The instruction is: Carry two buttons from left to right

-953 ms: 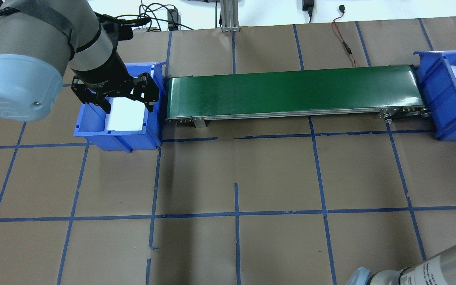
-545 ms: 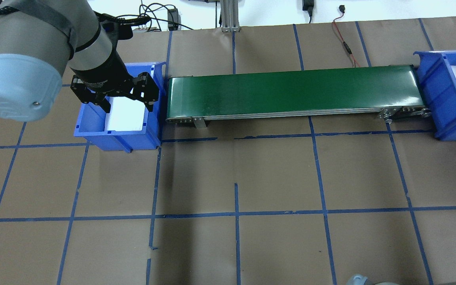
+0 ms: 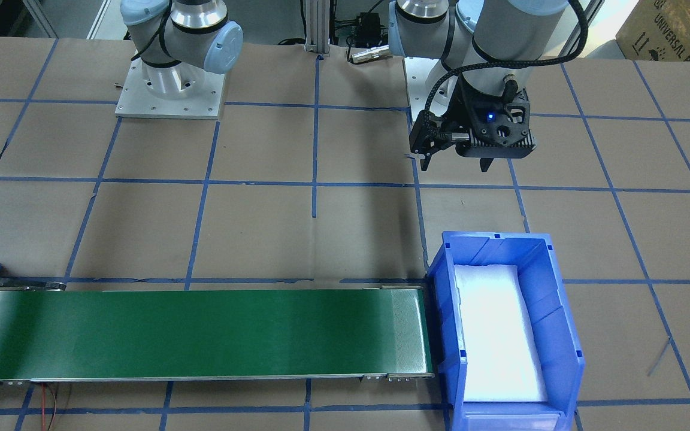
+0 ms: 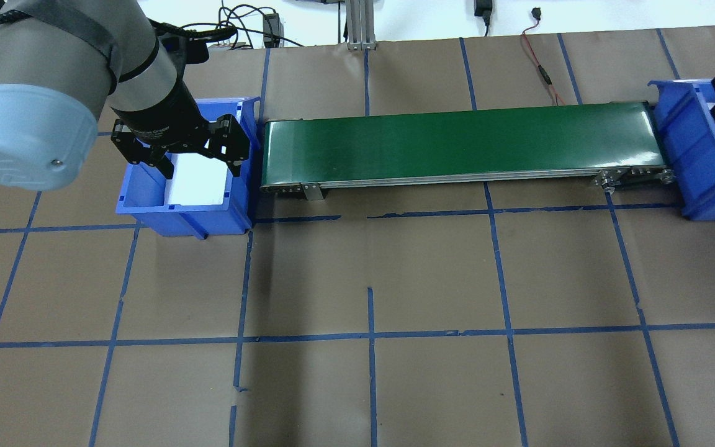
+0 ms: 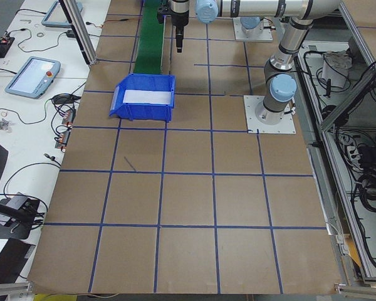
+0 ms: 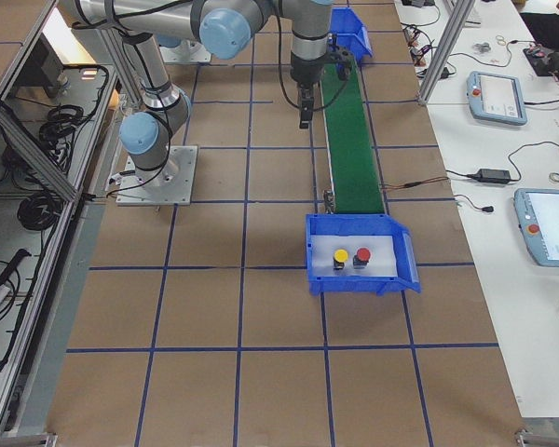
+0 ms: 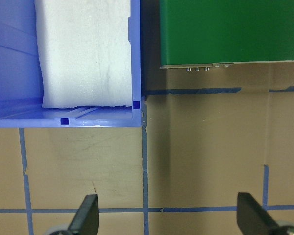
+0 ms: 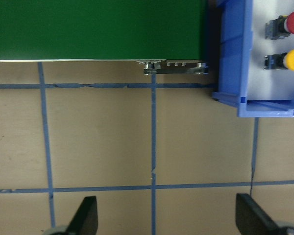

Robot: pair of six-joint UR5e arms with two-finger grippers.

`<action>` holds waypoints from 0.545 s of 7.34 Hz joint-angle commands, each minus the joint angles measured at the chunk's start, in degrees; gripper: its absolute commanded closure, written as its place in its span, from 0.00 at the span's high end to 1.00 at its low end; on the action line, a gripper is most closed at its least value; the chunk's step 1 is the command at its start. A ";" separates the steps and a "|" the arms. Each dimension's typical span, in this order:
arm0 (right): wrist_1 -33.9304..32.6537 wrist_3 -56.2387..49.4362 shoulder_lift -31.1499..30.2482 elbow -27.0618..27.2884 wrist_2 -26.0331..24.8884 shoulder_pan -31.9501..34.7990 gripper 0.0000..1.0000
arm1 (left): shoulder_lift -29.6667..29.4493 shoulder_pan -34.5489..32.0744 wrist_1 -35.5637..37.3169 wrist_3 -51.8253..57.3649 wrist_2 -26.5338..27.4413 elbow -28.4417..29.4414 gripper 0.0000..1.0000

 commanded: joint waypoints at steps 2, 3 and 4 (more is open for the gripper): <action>-4.49 13.26 3.47 1.21 0.38 14.95 1.00 | 0.07 0.06 0.06 0.23 0.04 0.38 1.00; -5.48 14.53 4.45 1.21 0.38 17.67 1.00 | 0.07 -0.03 0.58 0.05 -0.05 0.38 1.00; -5.49 14.63 4.64 1.30 0.29 19.52 1.00 | 0.07 -0.03 0.58 -0.21 -0.05 0.73 1.00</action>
